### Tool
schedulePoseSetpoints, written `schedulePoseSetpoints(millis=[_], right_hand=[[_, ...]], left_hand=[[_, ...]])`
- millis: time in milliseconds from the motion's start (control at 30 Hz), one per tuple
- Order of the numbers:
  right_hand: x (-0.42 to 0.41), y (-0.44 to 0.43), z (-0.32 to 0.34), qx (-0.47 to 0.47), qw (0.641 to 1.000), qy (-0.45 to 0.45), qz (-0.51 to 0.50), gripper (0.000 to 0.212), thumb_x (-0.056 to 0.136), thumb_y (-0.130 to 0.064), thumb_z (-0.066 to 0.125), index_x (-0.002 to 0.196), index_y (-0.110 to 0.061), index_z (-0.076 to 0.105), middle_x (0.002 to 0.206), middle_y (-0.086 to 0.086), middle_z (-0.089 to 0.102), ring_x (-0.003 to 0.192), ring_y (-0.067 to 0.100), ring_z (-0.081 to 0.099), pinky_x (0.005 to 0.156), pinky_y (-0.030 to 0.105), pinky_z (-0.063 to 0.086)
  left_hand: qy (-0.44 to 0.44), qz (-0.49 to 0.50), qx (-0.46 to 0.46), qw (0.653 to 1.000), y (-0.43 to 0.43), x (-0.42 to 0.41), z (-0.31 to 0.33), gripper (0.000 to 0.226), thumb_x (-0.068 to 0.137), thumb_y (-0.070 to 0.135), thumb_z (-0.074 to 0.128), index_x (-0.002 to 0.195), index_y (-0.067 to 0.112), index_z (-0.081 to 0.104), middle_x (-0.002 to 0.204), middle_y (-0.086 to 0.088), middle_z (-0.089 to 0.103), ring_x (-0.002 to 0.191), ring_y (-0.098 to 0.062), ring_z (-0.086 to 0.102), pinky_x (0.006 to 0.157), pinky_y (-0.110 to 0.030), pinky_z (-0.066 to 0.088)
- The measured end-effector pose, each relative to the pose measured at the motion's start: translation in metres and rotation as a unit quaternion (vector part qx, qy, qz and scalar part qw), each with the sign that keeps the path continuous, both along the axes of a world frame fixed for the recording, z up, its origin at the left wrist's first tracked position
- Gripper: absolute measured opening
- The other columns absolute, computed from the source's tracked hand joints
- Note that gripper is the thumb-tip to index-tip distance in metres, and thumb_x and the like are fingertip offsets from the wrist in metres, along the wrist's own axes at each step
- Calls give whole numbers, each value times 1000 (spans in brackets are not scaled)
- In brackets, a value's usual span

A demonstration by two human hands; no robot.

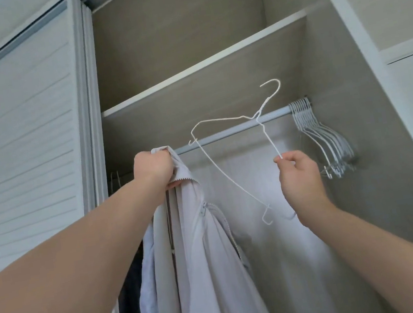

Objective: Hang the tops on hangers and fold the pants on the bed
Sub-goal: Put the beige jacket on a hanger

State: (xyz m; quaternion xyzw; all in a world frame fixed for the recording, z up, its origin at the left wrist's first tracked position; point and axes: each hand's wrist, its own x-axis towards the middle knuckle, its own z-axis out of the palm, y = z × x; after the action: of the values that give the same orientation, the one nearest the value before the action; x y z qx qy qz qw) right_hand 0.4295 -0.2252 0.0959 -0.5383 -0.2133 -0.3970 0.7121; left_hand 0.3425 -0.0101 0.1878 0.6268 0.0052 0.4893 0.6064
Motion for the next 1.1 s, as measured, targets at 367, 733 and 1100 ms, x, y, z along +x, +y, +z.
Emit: schedulePoseSetpoints(millis=[367, 733, 1100], right_hand=[[-80, -4, 27, -24, 974, 39, 223, 28, 107, -37, 41, 93, -15, 51, 41, -7, 30, 31, 8, 21, 37, 13, 18], [-187, 25, 29, -66, 896, -14, 439, 27, 108, -24, 40, 91, -10, 57, 43, -8, 27, 32, 5, 17, 38, 11, 13], [-351, 44, -25, -88, 713, -57, 693, 32, 105, -28, 47, 76, -15, 54, 48, -5, 26, 36, 9, 19, 38, 14, 18]], left_hand=[[-27, 99, 51, 993, 0, -139, 15, 13, 101, 16, 49, 94, 8, 57, 85, -10, 56, 81, -28, 63, 73, -38, 55], [-45, 286, 77, 954, -43, -297, 28, 9, 99, 19, 54, 90, 16, 54, 80, 3, 57, 63, -8, 60, 44, -19, 52], [-39, 532, -8, 846, -81, -514, -22, 26, 101, 21, 49, 76, 22, 44, 77, 3, 50, 78, -20, 59, 65, -25, 57]])
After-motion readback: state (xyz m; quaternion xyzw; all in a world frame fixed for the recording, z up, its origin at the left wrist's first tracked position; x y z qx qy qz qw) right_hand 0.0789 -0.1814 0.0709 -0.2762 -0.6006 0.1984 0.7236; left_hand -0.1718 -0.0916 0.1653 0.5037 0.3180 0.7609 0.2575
